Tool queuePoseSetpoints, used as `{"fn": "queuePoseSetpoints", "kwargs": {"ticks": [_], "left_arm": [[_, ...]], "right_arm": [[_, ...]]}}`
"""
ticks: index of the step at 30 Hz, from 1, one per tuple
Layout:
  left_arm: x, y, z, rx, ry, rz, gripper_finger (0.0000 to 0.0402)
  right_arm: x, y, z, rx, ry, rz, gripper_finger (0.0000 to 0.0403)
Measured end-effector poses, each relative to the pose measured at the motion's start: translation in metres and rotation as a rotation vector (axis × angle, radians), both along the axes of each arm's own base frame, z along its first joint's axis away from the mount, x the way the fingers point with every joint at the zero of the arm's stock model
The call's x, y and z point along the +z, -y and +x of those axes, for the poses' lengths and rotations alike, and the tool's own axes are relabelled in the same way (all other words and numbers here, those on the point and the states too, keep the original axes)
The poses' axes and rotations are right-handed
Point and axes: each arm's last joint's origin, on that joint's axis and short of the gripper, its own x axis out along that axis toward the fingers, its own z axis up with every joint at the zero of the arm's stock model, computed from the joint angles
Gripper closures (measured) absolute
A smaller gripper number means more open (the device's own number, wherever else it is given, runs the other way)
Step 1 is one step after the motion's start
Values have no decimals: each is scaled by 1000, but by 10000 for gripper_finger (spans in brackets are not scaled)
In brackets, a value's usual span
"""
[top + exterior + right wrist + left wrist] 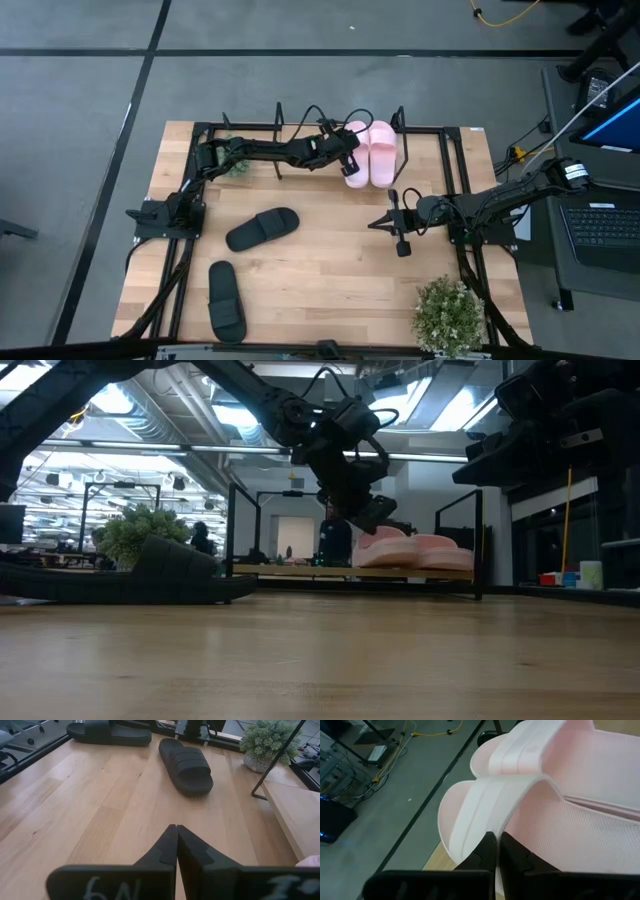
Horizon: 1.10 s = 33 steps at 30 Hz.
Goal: Pick and place slides into the shelf
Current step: Put the pink slides on the shelf
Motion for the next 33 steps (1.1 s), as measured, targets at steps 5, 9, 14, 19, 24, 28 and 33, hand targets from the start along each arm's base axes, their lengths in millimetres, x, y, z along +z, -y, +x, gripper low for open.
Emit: {"fn": "queuePoseSetpoints", "kwargs": {"ticks": [5,9,14,19,24,28,33], "left_arm": [[0,1,1,-27,6,-19,401],[0,3,1,-32,6,-19,401],[0,3,2,-33,6,-20,401],[0,3,2,-35,7,-21,384],[0,4,2,-36,7,-21,369],[0,4,2,-36,7,-21,366],[0,4,2,-44,9,-26,364]], "right_arm": [[0,0,0,0,0,0,391],[0,0,0,0,0,0,391],[0,0,0,0,0,0,391],[0,0,0,0,0,0,391],[0,0,0,0,0,0,391],[0,0,0,0,0,1,391],[0,0,0,-1,0,3,391]]}}
